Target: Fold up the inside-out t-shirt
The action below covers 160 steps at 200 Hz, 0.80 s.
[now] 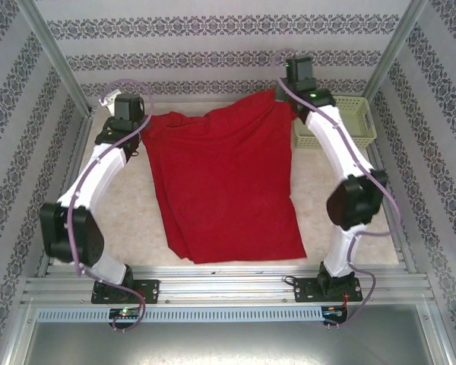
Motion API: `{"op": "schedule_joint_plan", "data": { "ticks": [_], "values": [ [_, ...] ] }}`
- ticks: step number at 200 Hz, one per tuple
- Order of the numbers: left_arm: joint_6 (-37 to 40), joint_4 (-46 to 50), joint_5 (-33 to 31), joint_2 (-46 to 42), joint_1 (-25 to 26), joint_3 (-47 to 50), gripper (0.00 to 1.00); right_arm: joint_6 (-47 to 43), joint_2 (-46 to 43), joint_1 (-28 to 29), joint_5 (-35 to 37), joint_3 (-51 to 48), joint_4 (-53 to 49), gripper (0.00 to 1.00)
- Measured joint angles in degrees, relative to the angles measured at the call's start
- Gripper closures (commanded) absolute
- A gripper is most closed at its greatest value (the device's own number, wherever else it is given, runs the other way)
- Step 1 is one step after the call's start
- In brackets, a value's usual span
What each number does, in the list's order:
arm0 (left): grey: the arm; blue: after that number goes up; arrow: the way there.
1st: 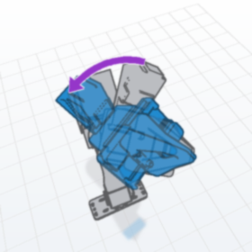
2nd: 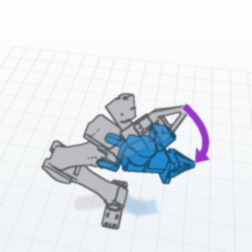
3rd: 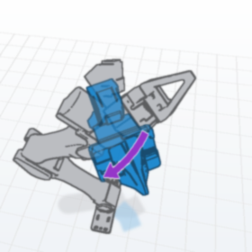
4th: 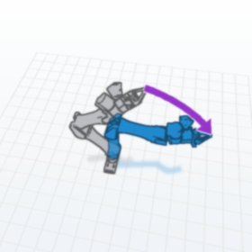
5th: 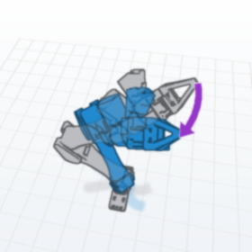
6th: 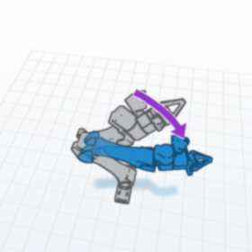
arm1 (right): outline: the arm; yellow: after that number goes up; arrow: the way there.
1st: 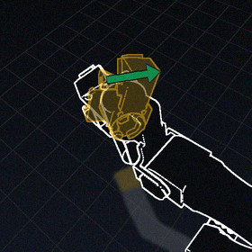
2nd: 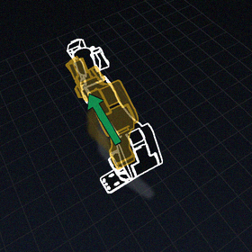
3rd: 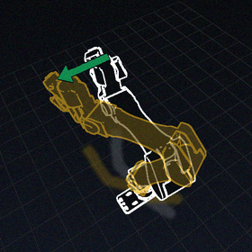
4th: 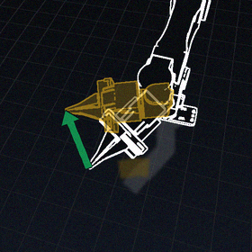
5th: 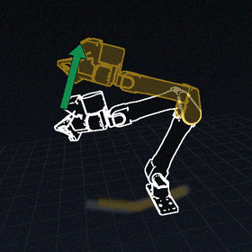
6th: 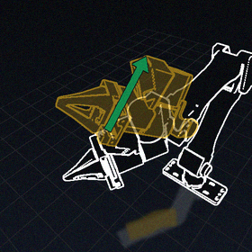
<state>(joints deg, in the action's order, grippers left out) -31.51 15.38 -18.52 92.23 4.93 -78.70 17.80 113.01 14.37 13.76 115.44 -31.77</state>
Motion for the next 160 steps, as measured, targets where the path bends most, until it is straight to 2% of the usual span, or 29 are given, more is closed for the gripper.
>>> {"op": "schedule_joint_plan", "data": {
  "ticks": [31,58,75,89,99,107,137,160],
  "values": [
    [-0.3,-3.7,5.5,13.9,-2.9,-2.1,1.0,1.8,18.5,0.0,-0.8,16.0,-1.6,1.0],
    [-0.4,-3.5,9.8,24.3,-5.0,-8.7,0.97,3.0,33.7,-0.1,-0.9,35.6,-5.8,0.74],
    [-0.3,-2.5,12.0,29.5,-6.3,-15.7,0.95,3.1,38.1,-0.4,-1.3,41.8,-7.2,0.58],
    [-0.3,-1.7,13.8,32.6,-7.1,-21.3,0.86,3.7,38.3,-1.1,-1.6,42.1,-7.8,0.42],
    [0.3,-0.5,14.9,34.2,-7.7,-25.3,0.66,4.6,37.9,-1.6,-1.9,41.9,-7.6,0.37],
    [0.4,0.8,15.6,35.3,-8.1,-28.4,0.55,4.5,37.2,-2.1,-2.2,41.0,-7.5,0.36],
    [1.1,8.9,17.2,37.3,-8.7,-38.3,0.37,4.3,31.1,-3.1,-2.5,32.7,-8.4,0.33],
    [1.1,12.9,17.3,33.3,-8.3,-35.1,0.29,4.5,22.3,-2.7,-3.4,20.9,-9.0,0.31]
  ]
}}
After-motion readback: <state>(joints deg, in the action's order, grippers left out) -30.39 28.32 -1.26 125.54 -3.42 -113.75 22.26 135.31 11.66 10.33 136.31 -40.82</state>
